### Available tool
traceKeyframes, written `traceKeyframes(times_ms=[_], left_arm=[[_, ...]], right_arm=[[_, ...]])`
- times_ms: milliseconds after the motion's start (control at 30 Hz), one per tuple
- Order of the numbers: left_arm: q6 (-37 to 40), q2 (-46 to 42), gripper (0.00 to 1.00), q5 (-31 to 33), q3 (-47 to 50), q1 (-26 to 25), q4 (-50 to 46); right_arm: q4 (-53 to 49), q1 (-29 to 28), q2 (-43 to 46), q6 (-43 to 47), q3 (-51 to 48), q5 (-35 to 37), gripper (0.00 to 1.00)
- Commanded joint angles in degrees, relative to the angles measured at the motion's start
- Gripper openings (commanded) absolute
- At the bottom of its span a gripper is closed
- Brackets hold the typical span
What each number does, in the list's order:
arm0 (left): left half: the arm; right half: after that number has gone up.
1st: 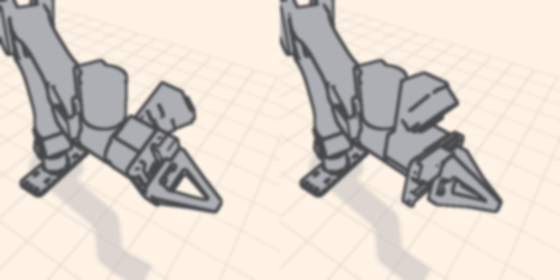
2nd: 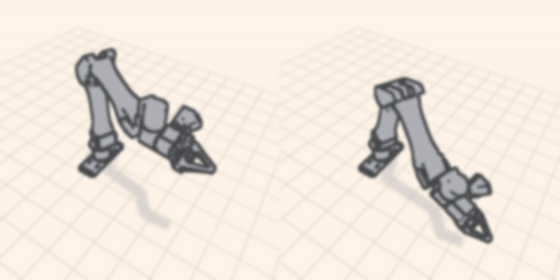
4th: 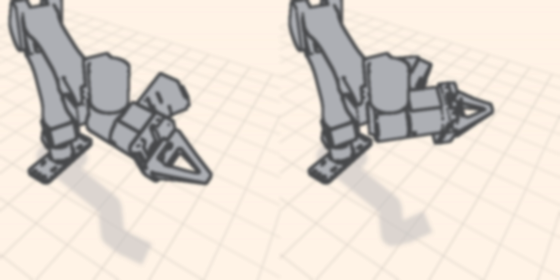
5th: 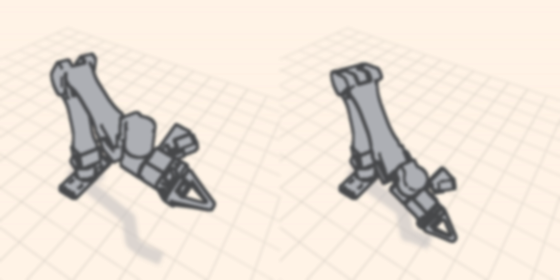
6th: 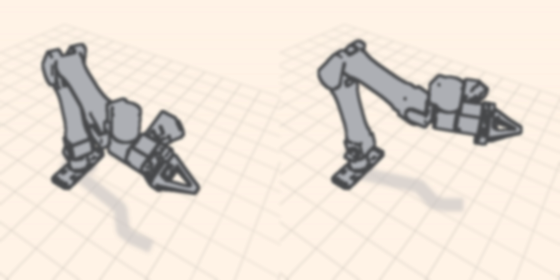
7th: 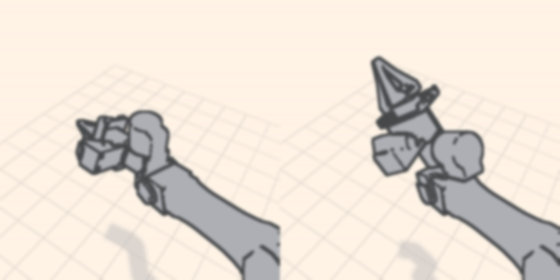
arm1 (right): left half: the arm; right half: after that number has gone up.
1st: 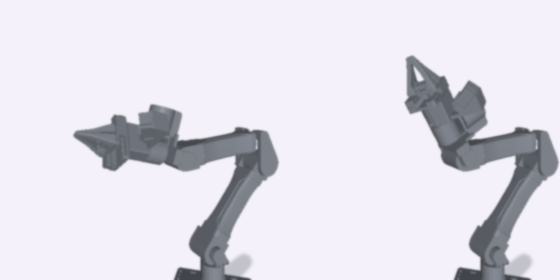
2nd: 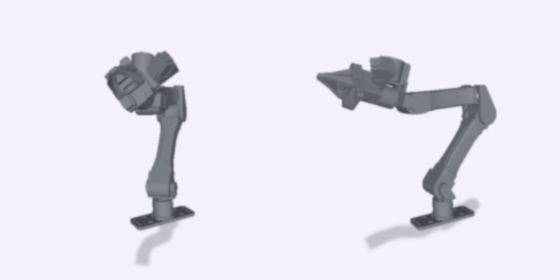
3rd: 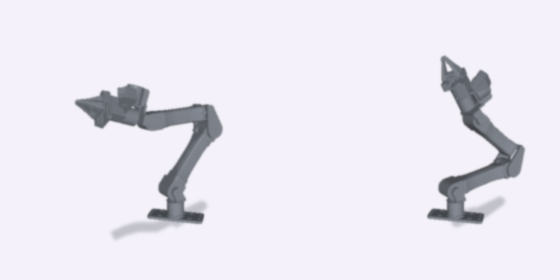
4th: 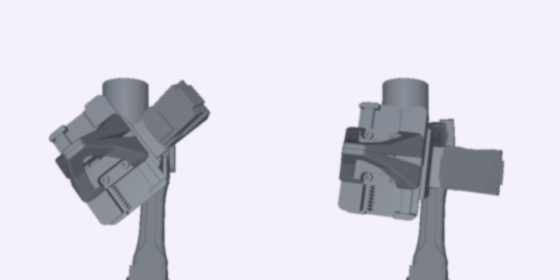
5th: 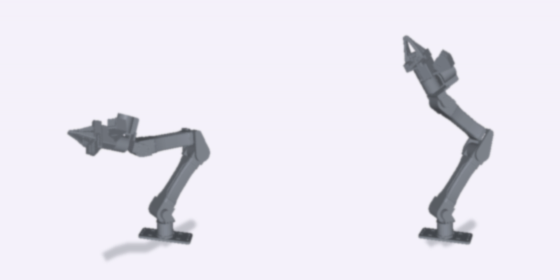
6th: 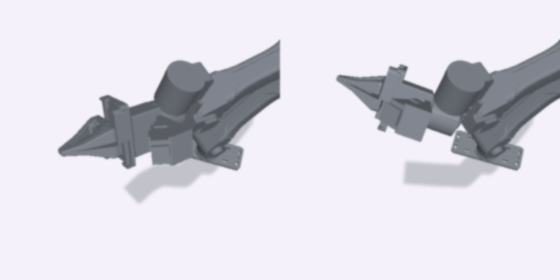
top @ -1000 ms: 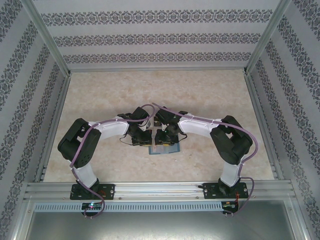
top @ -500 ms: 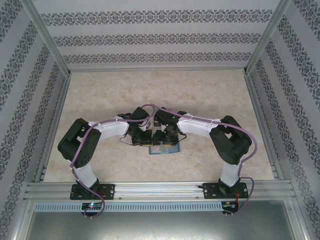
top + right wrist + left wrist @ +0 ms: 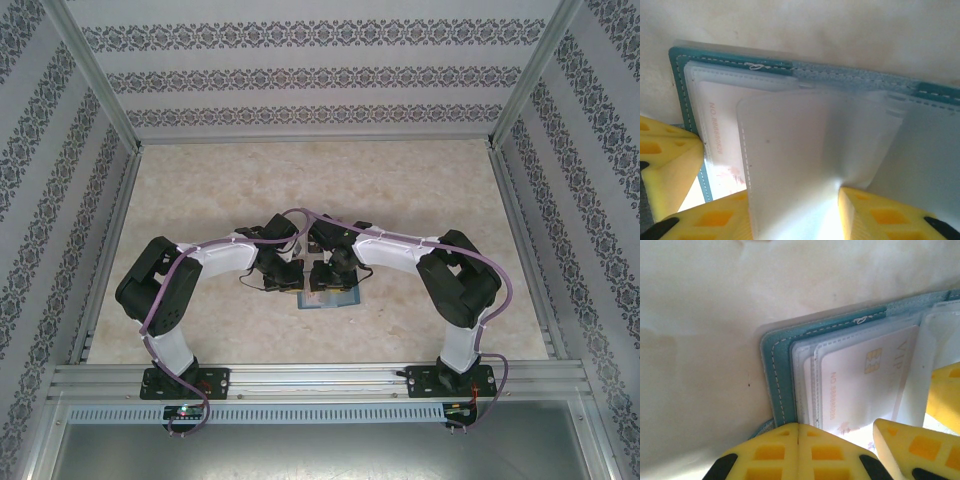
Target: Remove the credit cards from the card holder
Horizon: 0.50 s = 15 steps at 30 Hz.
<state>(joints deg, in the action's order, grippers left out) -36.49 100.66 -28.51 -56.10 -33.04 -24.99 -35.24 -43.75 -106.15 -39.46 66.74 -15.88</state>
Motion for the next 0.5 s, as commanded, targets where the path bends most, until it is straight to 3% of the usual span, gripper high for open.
traceKeyframes(times_ms=[0, 467], left_arm=[[-0.57, 0.5, 0.0, 0.58, 1.25, -0.71, 0.12], [-0.18, 0.68, 0.0, 0.7, 0.45, -0.72, -0.82]], right_arm=[[-1.47, -0.47, -0.61, 0.53, 0.59, 1.27, 0.42], [-4.75, -0.3, 4.19, 0.78, 0.85, 3.34, 0.23]])
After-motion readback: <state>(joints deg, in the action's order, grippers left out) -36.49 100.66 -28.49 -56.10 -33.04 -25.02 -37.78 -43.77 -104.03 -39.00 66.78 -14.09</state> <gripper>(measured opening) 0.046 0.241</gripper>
